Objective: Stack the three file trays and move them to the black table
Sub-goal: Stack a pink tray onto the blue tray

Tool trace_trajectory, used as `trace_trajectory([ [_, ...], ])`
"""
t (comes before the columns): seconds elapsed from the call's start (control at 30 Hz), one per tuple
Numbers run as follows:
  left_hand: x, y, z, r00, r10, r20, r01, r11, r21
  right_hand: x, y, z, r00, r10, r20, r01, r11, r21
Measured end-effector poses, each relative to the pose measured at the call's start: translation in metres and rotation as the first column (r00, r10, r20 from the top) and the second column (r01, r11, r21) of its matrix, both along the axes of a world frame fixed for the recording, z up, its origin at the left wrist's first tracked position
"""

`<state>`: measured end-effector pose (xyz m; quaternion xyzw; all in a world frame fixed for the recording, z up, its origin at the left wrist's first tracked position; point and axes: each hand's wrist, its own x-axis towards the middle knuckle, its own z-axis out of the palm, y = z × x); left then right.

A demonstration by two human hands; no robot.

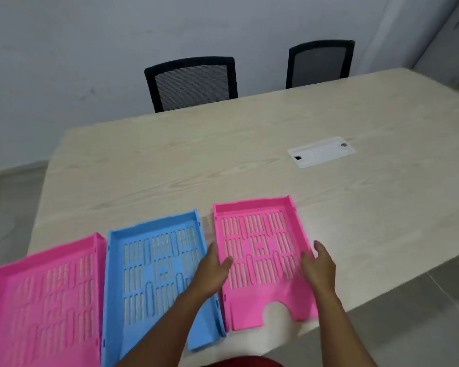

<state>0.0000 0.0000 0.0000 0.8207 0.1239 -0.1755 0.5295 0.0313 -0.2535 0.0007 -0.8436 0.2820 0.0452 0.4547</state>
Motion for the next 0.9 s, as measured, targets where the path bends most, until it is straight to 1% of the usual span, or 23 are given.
trace_trajectory([
  [0.03,0.001,-0.003,-0.002,1.000,0.003,-0.016,-0.003,1.000,-0.019,-0.001,-0.002,-0.003,0.999,0.017,-0.040,-0.018,0.999,-0.027],
  [0.1,0.001,-0.006,-0.004,0.994,0.006,-0.108,-0.007,1.000,-0.015,-0.004,-0.004,-0.004,0.994,0.056,-0.088,-0.062,0.996,-0.057],
  [0.17,0.000,-0.010,-0.003,0.987,0.028,-0.161,-0.031,0.999,-0.019,-0.006,-0.006,-0.003,0.995,0.051,-0.083,-0.057,0.995,-0.082],
  [0.2,-0.002,-0.012,-0.002,0.988,0.035,-0.153,-0.040,0.999,-0.030,-0.007,-0.008,0.000,0.997,0.035,-0.069,-0.042,0.995,-0.093],
  [0.37,0.002,-0.018,0.009,0.992,0.123,-0.010,-0.123,0.971,-0.206,-0.001,-0.023,0.023,1.000,-0.004,0.030,0.009,0.986,-0.168],
  [0.43,0.005,-0.020,0.017,0.985,0.165,0.042,-0.147,0.950,-0.276,0.004,-0.024,0.036,0.997,-0.003,0.081,0.016,0.985,-0.170],
  [0.5,0.007,-0.016,0.025,0.975,0.198,0.103,-0.157,0.936,-0.315,0.009,-0.020,0.044,0.991,0.000,0.133,0.020,0.988,-0.152],
  [0.6,0.004,0.004,0.036,0.946,0.270,0.181,-0.200,0.923,-0.329,0.015,0.000,0.053,0.985,0.022,0.171,-0.002,0.993,-0.116],
  [0.73,-0.015,0.053,0.048,0.893,0.384,0.234,-0.300,0.896,-0.327,0.006,0.051,0.051,0.975,0.112,0.191,-0.101,0.993,-0.066],
  [0.8,-0.030,0.083,0.049,0.861,0.443,0.250,-0.364,0.880,-0.305,-0.004,0.080,0.043,0.964,0.198,0.179,-0.193,0.980,-0.047],
  [0.9,-0.061,0.127,0.046,0.795,0.553,0.251,-0.489,0.828,-0.276,-0.021,0.124,0.032,0.927,0.340,0.158,-0.340,0.940,-0.025],
])
